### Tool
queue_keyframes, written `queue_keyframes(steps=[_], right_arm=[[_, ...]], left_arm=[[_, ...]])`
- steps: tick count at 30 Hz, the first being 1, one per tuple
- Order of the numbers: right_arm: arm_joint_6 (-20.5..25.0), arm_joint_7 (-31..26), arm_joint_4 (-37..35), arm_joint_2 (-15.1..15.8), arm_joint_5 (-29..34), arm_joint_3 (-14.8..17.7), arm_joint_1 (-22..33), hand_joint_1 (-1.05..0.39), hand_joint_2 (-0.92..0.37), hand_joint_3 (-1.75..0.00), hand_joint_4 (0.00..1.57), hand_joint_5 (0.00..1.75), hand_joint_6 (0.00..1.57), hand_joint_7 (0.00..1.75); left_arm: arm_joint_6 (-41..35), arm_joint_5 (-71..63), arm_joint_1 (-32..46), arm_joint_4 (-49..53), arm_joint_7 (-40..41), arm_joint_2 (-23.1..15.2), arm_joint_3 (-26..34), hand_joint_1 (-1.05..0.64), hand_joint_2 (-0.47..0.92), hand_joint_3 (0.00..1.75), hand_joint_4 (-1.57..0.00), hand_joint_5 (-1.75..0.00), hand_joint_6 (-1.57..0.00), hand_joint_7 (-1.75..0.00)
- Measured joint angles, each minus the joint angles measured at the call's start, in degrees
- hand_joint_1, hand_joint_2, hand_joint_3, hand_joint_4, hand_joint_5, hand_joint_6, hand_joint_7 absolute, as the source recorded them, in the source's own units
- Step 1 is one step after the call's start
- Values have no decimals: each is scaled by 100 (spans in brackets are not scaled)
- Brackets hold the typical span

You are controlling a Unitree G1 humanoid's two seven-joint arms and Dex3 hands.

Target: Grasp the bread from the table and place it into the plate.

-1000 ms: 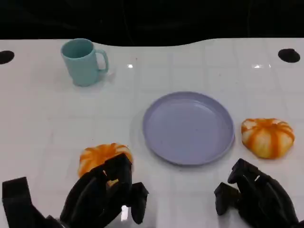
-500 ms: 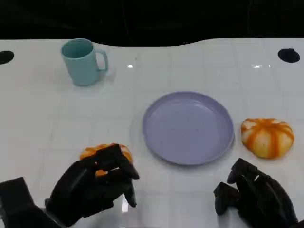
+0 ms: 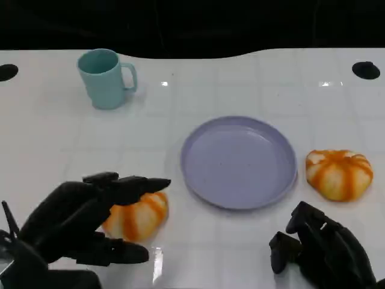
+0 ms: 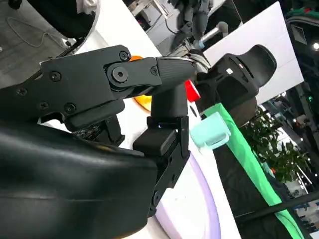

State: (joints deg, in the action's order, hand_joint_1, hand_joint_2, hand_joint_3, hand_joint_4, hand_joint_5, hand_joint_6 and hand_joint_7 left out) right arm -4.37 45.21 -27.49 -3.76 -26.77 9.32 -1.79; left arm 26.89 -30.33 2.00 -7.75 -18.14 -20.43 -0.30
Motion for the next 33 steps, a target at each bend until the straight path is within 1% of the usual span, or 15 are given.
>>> queue_keyframes(steps=[1,3,5,9,12,17,23,26,27,28,29,30,31,32,33], right_arm=[[0,0,0,0,0,0,0,-56,-92,-22,78,165,71,139],[-2,-3,0,0,2,-3,-1,-57,-92,-23,79,166,71,139],[-1,-34,2,0,6,-16,-1,-56,-92,-23,79,166,70,139],[17,-45,16,-2,1,-56,2,-55,-92,-23,78,167,70,140],[30,-46,58,-6,-1,-68,17,-55,-92,-23,78,167,70,140],[29,-50,132,-9,0,-71,39,-55,-92,-23,78,168,70,140],[28,-51,170,-7,-5,-68,70,-55,-92,-22,78,169,70,141],[36,-49,197,-3,-10,-69,89,-56,-92,-22,77,168,69,140],[36,-48,197,5,-11,-65,95,-56,-92,-22,77,168,69,140],[36,-48,197,8,-11,-65,96,-56,-92,-23,77,168,69,140],[31,-37,193,9,-12,-64,96,-56,-92,-23,77,168,69,140],[29,-27,190,10,-11,-64,96,-57,-92,-23,77,167,69,140],[28,-24,190,10,-11,-63,97,-57,-92,-23,77,167,69,140],[27,-24,190,11,-12,-62,98,-57,-92,-23,77,167,70,140],[27,-24,190,11,-12,-62,100,-56,-92,-23,77,167,70,140]], left_arm=[[-36,-316,0,-72,134,-64,-26,-81,92,5,-18,-53,-29,0],[-205,-907,-5,-228,329,-164,-105,-82,92,2,-25,-41,-32,0],[-436,-1468,-39,-358,454,-235,-210,-82,92,2,-24,-36,-31,0],[-919,-2347,-211,-455,476,-334,-521,-81,91,1,-23,-31,-29,0],[-1167,-2669,-433,-258,492,-349,-799,-77,89,0,-25,-30,-30,-1],[-1423,-2778,-866,384,588,-344,-1213,-73,85,0,-29,-28,-32,-1],[-1678,-2748,-1531,1666,723,-166,-1724,-68,88,1,-35,-28,-35,-2],[-1723,-2666,-1860,2401,864,-76,-1981,-62,88,0,-47,-29,-42,-3],[-1722,-2638,-1940,2556,947,-55,-2042,-55,88,0,-56,-30,-48,-4],[-1716,-2598,-2007,2662,1013,-53,-2097,-51,88,0,-63,-33,-51,-4],[-1714,-2553,-2058,2751,1052,-53,-2134,-47,88,0,-67,-51,-59,-4],[-1695,-2492,-2105,2821,1095,-53,-2164,-44,90,1,-69,-68,-65,-3],[-1664,-2405,-2138,2870,1141,-55,-2186,-40,91,5,-69,-89,-74,-3],[-1618,-2336,-2180,2941,1215,-60,-2213,-38,91,10,-70,-106,-81,-3],[-1567,-2293,-2205,3016,1321,-70,-2233,-36,89,27,-74,-117,-93,-6]])
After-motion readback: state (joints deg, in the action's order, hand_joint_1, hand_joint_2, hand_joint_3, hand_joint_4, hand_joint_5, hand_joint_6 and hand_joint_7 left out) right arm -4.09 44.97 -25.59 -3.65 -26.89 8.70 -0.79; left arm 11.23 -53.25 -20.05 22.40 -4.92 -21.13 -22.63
